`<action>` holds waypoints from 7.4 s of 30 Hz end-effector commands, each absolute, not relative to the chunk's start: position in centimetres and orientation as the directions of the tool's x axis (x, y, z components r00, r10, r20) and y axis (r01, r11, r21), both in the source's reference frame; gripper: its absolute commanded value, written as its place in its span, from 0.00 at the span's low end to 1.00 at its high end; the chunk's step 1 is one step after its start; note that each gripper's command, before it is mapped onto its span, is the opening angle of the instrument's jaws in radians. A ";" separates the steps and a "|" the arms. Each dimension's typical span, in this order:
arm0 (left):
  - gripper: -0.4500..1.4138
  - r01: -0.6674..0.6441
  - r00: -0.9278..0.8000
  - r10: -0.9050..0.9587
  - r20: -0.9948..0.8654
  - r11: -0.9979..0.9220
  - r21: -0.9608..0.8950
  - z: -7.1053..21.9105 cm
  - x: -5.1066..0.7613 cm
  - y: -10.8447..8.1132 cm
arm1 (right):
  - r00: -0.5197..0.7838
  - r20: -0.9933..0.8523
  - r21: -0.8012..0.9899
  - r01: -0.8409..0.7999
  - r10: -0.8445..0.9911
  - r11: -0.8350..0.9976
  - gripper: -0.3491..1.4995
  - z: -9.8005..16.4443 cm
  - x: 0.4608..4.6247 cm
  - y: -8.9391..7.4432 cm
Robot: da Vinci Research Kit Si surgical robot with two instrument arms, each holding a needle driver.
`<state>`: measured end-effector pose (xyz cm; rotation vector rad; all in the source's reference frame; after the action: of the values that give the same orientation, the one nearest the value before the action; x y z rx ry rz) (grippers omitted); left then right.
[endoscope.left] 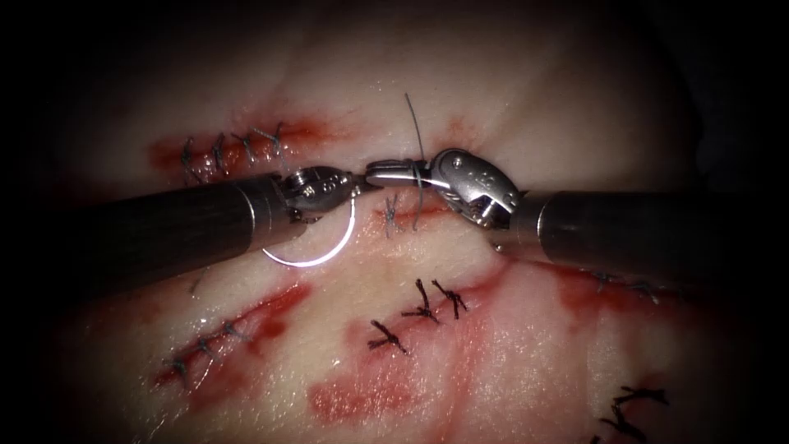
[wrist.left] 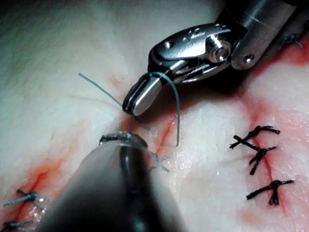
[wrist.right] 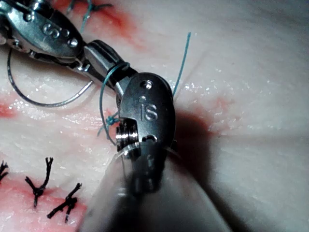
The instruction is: Wound Closure
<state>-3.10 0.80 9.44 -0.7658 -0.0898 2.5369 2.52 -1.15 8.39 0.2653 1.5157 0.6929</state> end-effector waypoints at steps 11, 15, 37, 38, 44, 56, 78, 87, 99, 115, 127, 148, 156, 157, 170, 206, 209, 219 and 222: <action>0.00 -0.414 -0.754 0.432 -0.495 -0.898 -0.152 9.3 -3.21 0.6 | 0.085 -0.802 0.488 -0.478 0.592 0.730 0.61 8.5 2.65 -1.2; 0.00 -0.395 -0.787 0.393 -0.476 -0.913 -0.102 9.1 -3.24 0.5 | 0.168 -0.780 0.477 -0.462 0.602 0.747 0.55 8.6 2.65 -1.3; 0.00 -0.163 -0.860 0.086 -0.502 -0.980 0.112 8.7 -3.06 1.0 | 0.316 -0.710 0.516 -0.374 0.629 0.770 0.24 8.9 2.68 -1.6; 0.00 -0.141 -0.859 0.064 -0.508 -0.983 0.114 8.7 -3.06 1.0 | 0.319 -0.711 0.526 -0.351 0.627 0.775 0.21 8.9 2.68 -1.6; 0.00 -0.016 -0.818 -0.055 -0.572 -0.993 0.119 8.8 -3.16 1.1 | 0.337 -0.723 0.552 -0.245 0.603 0.797 0.24 8.8 2.70 -1.6; 0.00 0.140 -0.816 -0.154 -0.557 -0.988 0.069 9.1 -3.33 1.2 | 0.324 -0.754 0.576 -0.090 0.571 0.812 0.24 8.9 2.68 -1.7; 0.00 -0.012 -0.925 -0.076 -0.373 -0.974 0.228 9.9 -3.35 1.0 | -0.089 -0.689 0.724 -0.040 0.719 0.688 0.42 8.9 2.43 -1.7; 0.00 -0.029 -0.915 -0.071 -0.398 -0.971 0.238 9.8 -3.26 0.9 | -0.191 -0.659 0.751 -0.120 0.727 0.649 0.45 8.9 2.29 -1.6; 0.00 -0.048 -0.905 -0.053 -0.421 -0.973 0.226 9.8 -3.27 0.7 | -0.224 -0.649 0.760 -0.153 0.727 0.631 0.50 8.9 2.18 -1.5; 0.00 -0.067 -0.904 -0.049 -0.424 -0.964 0.256 9.9 -3.17 0.5 | -0.400 -0.533 0.846 -0.265 0.746 0.462 0.67 8.8 2.04 -1.5; 0.00 -0.125 -0.918 0.012 -0.396 -0.957 0.260 9.9 -3.30 0.4 | -0.431 -0.534 0.844 -0.312 0.727 0.436 0.57 8.8 2.11 -1.5; 0.00 -0.244 -0.941 0.149 -0.305 -0.922 0.301 9.9 -3.57 0.3 | -0.380 -0.495 0.824 -0.489 0.781 0.285 0.52 8.7 2.15 -1.6; 0.00 -0.267 -0.944 0.182 -0.275 -0.912 0.311 9.9 -3.64 0.2 | -0.270 -0.488 0.679 -0.715 0.830 0.167 0.28 8.7 2.26 -1.7; 0.00 -0.268 -0.944 0.184 -0.274 -0.912 0.312 9.9 -3.65 0.2 | -0.267 -0.484 0.670 -0.726 0.834 0.156 0.29 8.7 2.28 -1.7; 0.00 -0.276 -0.948 0.204 -0.244 -0.908 0.316 9.9 -3.71 0.2 | -0.182 -0.437 0.547 -0.831 0.881 0.099 0.74 8.9 2.33 -1.7; 0.00 -0.259 -0.953 0.192 -0.233 -0.916 0.306 9.8 -3.88 0.4 | -0.160 -0.470 0.477 -0.873 0.868 0.097 0.36 9.2 2.37 -1.4; 0.00 -0.259 -0.953 0.192 -0.233 -0.916 0.305 9.8 -3.87 0.4 | -0.160 -0.469 0.477 -0.873 0.869 0.097 0.00 9.1 2.37 -1.4; 0.00 -0.257 -0.953 0.191 -0.234 -0.920 0.297 9.8 -3.74 0.5 | -0.090 -0.553 0.440 -0.876 0.828 0.199 0.00 8.8 2.37 -1.5; 0.00 -0.254 -0.953 0.188 -0.235 -0.922 0.293 9.8 -3.63 0.5 | -0.063 -0.587 0.428 -0.870 0.807 0.243 0.00 8.7 2.35 -1.6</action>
<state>-3.53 0.50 9.75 -0.2920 0.4733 2.8608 2.26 -1.59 8.63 -0.0907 0.8805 1.3756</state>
